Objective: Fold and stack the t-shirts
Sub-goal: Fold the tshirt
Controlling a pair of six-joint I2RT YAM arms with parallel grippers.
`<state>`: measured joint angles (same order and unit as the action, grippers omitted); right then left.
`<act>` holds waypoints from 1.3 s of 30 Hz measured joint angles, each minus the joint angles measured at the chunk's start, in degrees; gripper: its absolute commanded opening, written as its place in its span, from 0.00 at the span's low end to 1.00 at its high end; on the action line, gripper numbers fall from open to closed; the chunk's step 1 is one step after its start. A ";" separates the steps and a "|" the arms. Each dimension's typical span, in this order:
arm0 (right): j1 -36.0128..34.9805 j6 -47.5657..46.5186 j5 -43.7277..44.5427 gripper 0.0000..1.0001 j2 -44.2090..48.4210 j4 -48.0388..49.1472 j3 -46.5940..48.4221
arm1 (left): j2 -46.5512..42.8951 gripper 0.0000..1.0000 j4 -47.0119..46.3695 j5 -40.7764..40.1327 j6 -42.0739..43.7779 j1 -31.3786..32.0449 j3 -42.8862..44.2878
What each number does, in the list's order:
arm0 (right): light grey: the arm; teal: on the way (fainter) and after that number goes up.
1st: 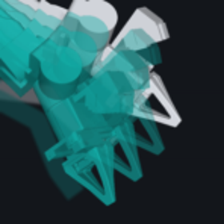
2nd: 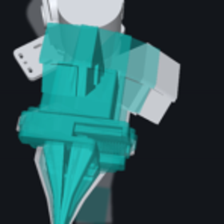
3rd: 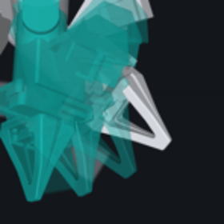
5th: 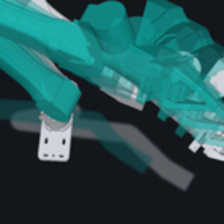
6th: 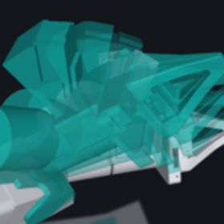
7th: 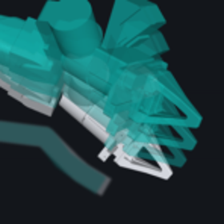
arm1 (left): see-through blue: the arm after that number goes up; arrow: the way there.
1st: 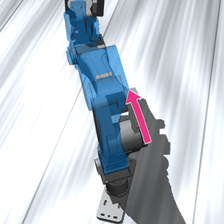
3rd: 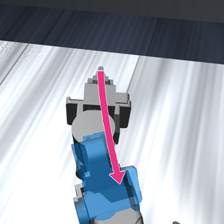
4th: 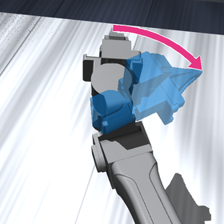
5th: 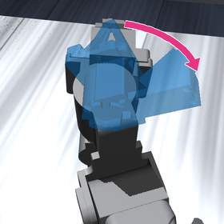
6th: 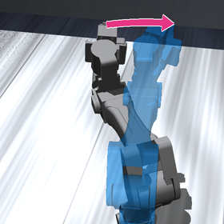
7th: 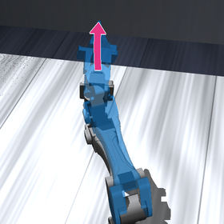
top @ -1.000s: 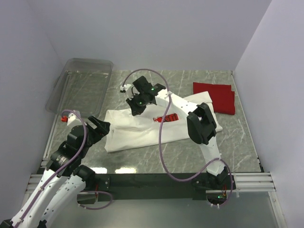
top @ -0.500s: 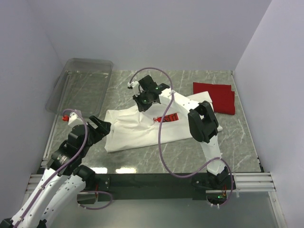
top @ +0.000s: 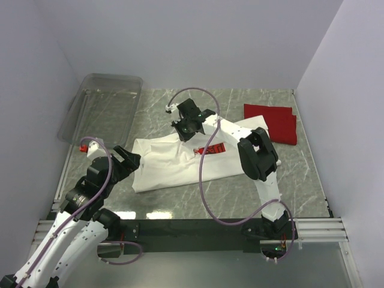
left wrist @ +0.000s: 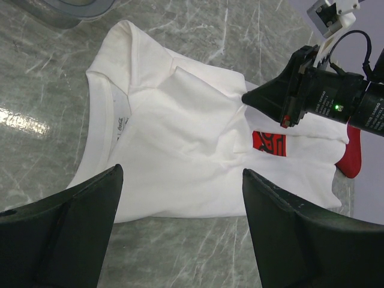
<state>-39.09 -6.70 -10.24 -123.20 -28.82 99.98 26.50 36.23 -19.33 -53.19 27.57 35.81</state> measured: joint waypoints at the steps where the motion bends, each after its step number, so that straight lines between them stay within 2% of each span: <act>1: 0.07 0.09 0.24 0.00 0.31 0.22 -0.70 | 0.00 0.86 -0.02 0.00 0.00 0.00 0.00; 7: 0.15 0.96 1.27 0.00 3.04 2.69 -4.87 | 0.02 0.86 -0.02 0.00 0.09 0.00 -0.02; 17: 0.15 2.19 3.41 0.00 4.24 4.96 -6.29 | 1.33 0.86 -0.48 0.50 0.24 0.00 -0.22; 24: 0.17 2.40 4.48 0.01 8.28 7.32 -12.94 | 2.38 0.86 -1.44 1.07 0.52 0.00 -0.37; 26: 0.24 2.45 5.01 0.09 8.92 7.78 -13.00 | 2.40 0.86 -1.73 1.25 0.55 0.00 -0.68; 27: 0.28 2.56 5.20 0.24 9.09 8.28 -12.98 | 2.49 0.86 -1.73 1.33 0.55 0.00 -0.81; 29: 0.39 2.67 5.64 0.29 9.16 8.92 -12.98 | 2.82 0.86 -1.70 1.49 0.55 0.00 -0.92; 36: 2.23 2.54 5.84 0.35 9.31 9.03 -12.94 | 5.29 0.85 -1.86 1.51 0.11 0.00 -1.07; 39: 5.25 0.44 1.05 0.37 10.32 7.17 -12.81 | 8.61 0.83 -2.16 1.64 -0.81 0.00 -1.42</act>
<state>-33.85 -6.26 -9.19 -112.88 -21.65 87.18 35.11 34.06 -17.69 -54.00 27.57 34.39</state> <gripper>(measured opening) 0.361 0.841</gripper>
